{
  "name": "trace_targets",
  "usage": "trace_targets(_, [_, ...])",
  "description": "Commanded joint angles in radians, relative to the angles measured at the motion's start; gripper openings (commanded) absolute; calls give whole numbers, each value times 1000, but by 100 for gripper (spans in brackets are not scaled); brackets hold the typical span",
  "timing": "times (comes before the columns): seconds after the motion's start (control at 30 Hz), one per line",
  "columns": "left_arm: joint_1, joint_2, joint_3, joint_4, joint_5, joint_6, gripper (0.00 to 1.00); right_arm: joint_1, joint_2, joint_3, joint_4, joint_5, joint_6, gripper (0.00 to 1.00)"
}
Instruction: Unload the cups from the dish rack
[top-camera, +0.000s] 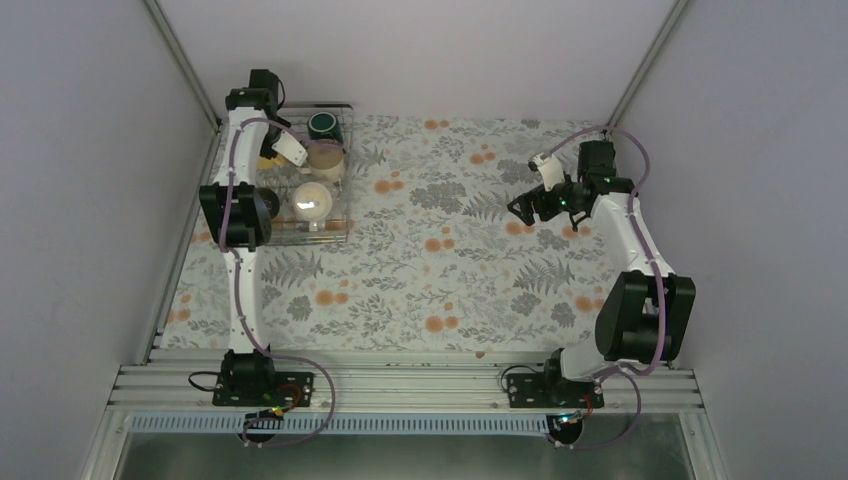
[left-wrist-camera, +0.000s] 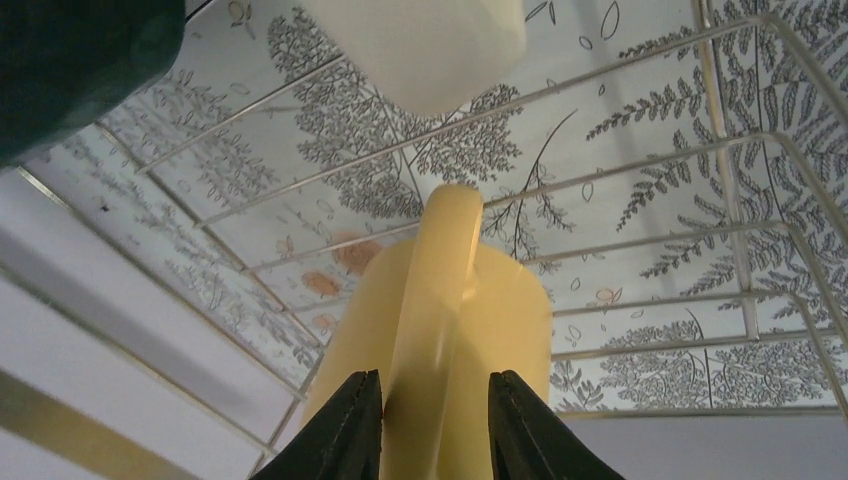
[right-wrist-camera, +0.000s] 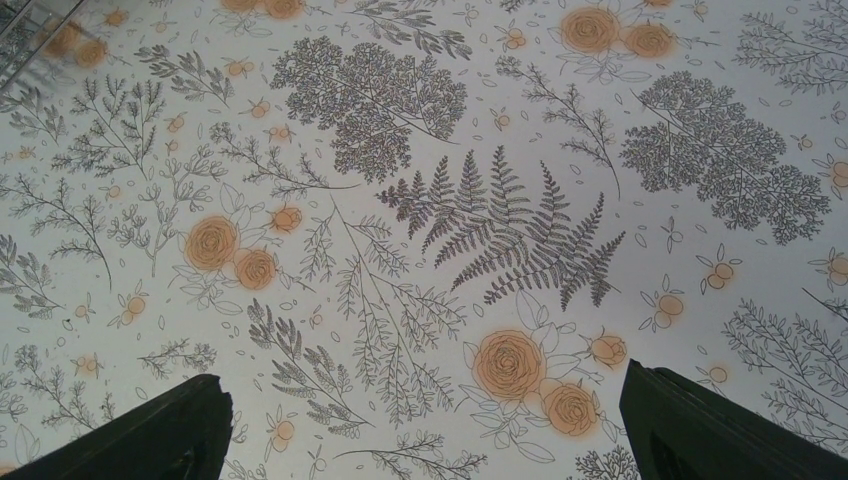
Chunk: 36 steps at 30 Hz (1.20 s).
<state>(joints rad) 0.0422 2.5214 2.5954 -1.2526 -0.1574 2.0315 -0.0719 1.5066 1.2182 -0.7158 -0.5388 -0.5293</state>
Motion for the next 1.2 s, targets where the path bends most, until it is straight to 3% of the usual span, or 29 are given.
trace_targets(0.0, [-8,51,-5,-23,-13,12,29,8,10,14,-1,-20,-3,100])
trace_targets(0.17, [-10,74,-4,7,-31,18,29,8,17,7,5,-17,-1,100])
trace_targets(0.3, [-12,95,-6,18,-82,22,5,8,23,4,8,-14,-4,100])
trace_targets(0.33, [-11,101,-2,16,-86,19,3,8,25,5,8,-13,-5,100])
trace_targets(0.9, [-9,-47,37,90,59,-8,2,9,20,52,-25,-4,-17,100])
trace_targets(1.17, [-22,-206,-17,211,206,-174,2,9,30,144,-56,-3,-16,100])
